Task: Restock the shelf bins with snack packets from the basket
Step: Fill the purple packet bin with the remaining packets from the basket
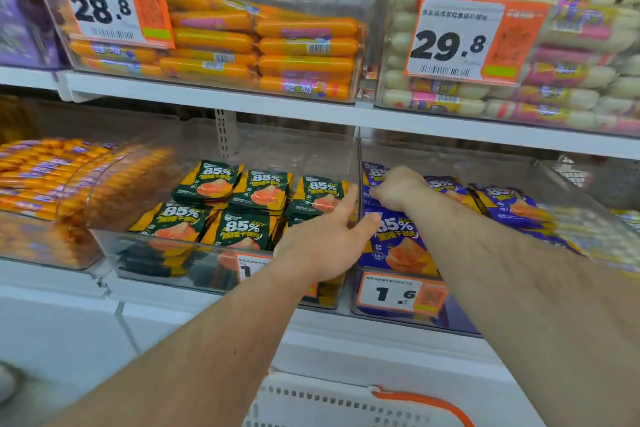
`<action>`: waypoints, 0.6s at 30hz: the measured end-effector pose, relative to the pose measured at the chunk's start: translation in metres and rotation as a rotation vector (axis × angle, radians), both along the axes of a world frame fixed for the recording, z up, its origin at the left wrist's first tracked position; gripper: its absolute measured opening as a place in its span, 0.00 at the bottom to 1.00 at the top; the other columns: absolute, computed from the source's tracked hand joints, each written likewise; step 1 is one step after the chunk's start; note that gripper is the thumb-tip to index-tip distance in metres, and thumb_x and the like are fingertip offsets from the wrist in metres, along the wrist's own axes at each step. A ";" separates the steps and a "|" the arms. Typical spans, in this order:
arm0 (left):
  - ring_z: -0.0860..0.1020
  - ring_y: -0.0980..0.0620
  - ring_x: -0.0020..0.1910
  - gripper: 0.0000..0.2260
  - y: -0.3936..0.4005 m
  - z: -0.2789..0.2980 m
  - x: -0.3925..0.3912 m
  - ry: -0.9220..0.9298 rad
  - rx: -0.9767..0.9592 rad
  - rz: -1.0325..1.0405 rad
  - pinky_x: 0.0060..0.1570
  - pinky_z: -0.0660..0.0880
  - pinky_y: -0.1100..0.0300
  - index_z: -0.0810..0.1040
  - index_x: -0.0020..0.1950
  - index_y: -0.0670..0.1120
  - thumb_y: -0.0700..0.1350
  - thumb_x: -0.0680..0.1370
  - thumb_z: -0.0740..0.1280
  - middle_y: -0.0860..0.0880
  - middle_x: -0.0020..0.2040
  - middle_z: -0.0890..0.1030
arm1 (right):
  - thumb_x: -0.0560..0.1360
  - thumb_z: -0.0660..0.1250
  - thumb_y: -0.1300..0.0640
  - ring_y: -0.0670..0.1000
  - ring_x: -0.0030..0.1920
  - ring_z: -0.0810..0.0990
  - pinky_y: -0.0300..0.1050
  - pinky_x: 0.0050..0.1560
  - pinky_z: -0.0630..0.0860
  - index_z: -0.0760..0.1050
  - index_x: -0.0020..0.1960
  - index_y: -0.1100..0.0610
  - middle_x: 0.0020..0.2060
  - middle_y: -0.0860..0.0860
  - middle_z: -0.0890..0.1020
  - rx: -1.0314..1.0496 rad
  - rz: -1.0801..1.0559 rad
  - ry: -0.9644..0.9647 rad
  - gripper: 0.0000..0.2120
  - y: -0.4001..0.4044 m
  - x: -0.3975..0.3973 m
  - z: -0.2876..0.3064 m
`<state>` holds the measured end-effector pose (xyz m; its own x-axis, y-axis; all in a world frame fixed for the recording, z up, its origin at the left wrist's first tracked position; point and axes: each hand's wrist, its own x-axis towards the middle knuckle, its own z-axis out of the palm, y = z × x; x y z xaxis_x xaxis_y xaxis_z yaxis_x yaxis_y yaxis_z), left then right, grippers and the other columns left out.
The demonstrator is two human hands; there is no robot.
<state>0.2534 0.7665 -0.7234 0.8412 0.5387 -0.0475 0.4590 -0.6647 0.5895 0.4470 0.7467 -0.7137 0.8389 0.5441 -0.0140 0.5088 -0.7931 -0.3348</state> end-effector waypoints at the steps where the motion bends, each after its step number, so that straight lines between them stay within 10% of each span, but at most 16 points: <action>1: 0.76 0.49 0.63 0.29 0.000 0.000 0.000 0.000 -0.008 -0.001 0.61 0.73 0.48 0.39 0.74 0.70 0.72 0.76 0.45 0.56 0.68 0.75 | 0.77 0.67 0.48 0.56 0.45 0.77 0.41 0.30 0.66 0.77 0.60 0.61 0.50 0.56 0.79 -0.018 0.012 -0.016 0.18 -0.001 0.001 0.000; 5: 0.76 0.49 0.63 0.28 0.000 0.001 -0.001 -0.009 -0.003 0.005 0.61 0.73 0.48 0.39 0.75 0.69 0.71 0.77 0.45 0.56 0.69 0.74 | 0.79 0.65 0.47 0.57 0.60 0.77 0.43 0.44 0.69 0.71 0.70 0.57 0.64 0.55 0.77 -0.041 0.027 -0.077 0.23 0.003 0.003 -0.005; 18: 0.77 0.48 0.61 0.32 -0.002 -0.001 0.000 -0.048 0.041 0.034 0.59 0.74 0.49 0.43 0.76 0.68 0.73 0.75 0.48 0.56 0.67 0.76 | 0.79 0.60 0.43 0.59 0.65 0.72 0.54 0.61 0.66 0.73 0.68 0.50 0.64 0.54 0.76 -0.002 -0.056 -0.174 0.20 -0.004 -0.013 0.000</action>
